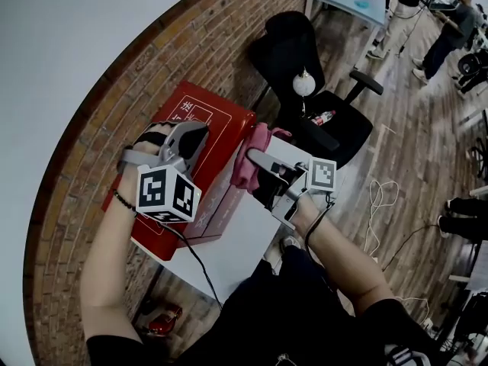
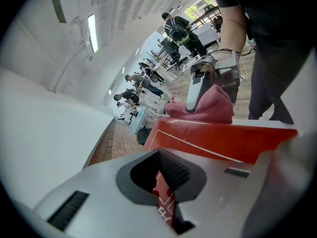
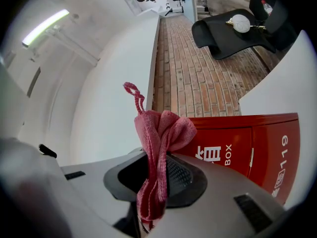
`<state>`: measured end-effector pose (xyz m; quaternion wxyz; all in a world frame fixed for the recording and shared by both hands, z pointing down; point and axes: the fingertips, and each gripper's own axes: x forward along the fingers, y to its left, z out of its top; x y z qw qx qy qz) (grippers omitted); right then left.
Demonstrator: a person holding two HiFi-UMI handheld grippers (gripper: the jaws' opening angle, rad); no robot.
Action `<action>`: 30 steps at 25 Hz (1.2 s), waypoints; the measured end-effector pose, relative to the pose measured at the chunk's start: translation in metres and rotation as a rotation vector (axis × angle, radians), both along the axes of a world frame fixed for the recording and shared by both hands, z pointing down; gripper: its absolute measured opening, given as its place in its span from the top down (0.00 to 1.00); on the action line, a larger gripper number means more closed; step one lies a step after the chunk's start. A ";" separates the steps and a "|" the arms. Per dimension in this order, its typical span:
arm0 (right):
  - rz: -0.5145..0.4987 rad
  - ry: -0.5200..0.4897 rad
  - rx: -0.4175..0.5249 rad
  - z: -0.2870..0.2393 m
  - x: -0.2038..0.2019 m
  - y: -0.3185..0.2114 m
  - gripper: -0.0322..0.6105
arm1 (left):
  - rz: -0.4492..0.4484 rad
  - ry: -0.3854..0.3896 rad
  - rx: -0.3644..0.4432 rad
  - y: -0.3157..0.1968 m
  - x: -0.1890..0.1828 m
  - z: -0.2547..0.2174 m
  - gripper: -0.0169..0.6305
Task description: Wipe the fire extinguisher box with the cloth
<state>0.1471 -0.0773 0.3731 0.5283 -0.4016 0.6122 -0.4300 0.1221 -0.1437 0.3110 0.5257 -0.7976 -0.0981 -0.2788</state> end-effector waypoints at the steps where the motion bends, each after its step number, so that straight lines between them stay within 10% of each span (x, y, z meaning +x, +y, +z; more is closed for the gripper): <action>1: 0.008 0.000 0.000 -0.001 0.002 -0.003 0.79 | 0.001 -0.001 0.000 0.000 0.000 0.000 0.93; 30: -0.023 0.027 -0.023 0.018 0.008 -0.020 0.79 | 0.013 0.000 -0.002 0.001 -0.001 0.002 0.93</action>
